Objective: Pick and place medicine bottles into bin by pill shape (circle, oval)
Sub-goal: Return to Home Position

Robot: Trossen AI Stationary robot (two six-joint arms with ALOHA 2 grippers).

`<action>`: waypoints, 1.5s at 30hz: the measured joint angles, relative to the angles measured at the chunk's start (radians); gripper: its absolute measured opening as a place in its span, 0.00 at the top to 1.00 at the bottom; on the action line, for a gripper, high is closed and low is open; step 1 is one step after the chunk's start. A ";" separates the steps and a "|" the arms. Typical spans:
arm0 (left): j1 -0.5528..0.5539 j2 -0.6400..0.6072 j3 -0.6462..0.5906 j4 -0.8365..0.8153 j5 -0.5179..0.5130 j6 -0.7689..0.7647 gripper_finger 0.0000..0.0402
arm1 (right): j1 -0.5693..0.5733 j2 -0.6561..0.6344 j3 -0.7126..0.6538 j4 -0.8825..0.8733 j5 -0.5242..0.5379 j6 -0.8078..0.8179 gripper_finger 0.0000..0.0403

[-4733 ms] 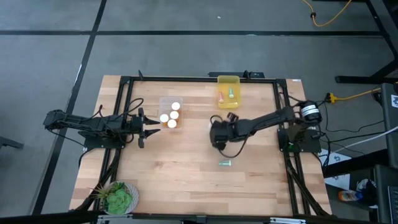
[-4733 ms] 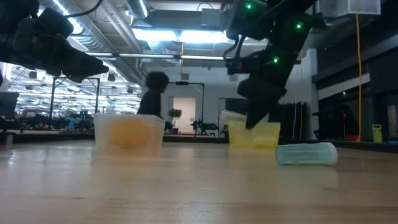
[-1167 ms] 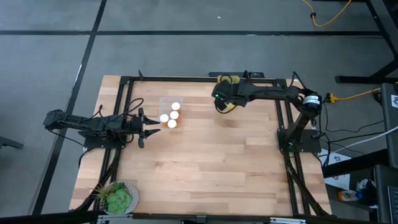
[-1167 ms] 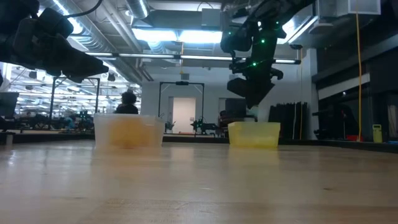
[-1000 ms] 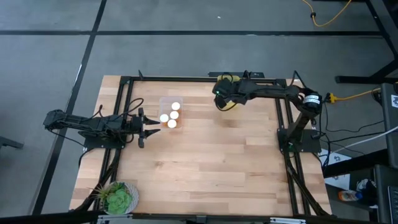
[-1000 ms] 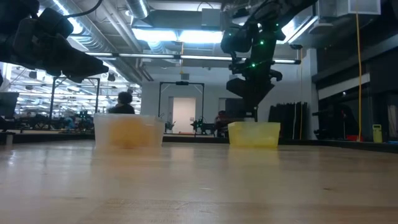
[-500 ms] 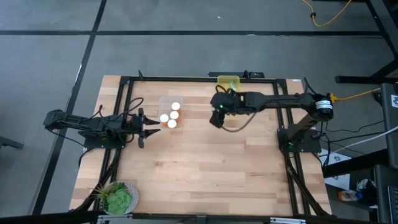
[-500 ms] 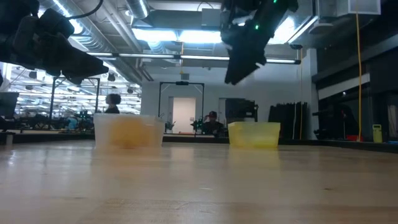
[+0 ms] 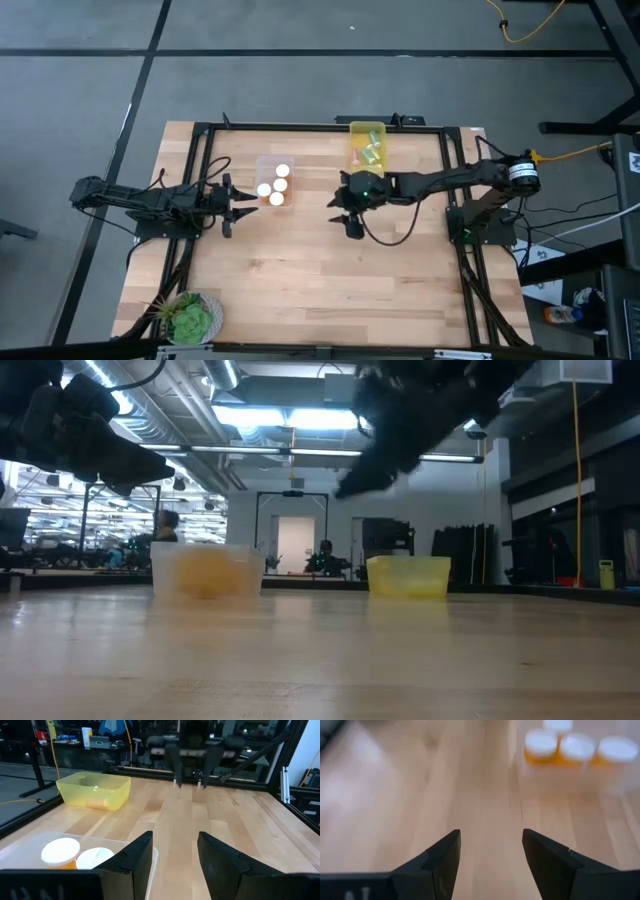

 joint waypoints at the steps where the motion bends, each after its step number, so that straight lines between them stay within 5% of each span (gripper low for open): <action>1: 0.000 0.000 0.000 0.000 0.000 0.000 0.63 | -0.002 -0.004 -0.015 -0.018 0.002 -0.031 0.46; 10: 0.000 0.000 0.000 0.000 0.000 0.000 0.63 | -0.044 -0.243 -0.301 0.088 0.010 0.024 0.46; 25: 0.000 0.000 0.000 0.000 0.000 0.000 0.63 | -0.028 -0.993 -0.871 0.274 0.018 0.124 0.46; 40: 0.000 0.000 0.000 0.000 0.000 0.000 0.63 | 0.049 -1.533 -0.959 0.037 0.105 0.041 0.46; 45: 0.000 0.000 0.000 0.000 0.000 0.000 0.63 | 0.060 -1.594 -0.959 0.048 0.112 0.038 0.46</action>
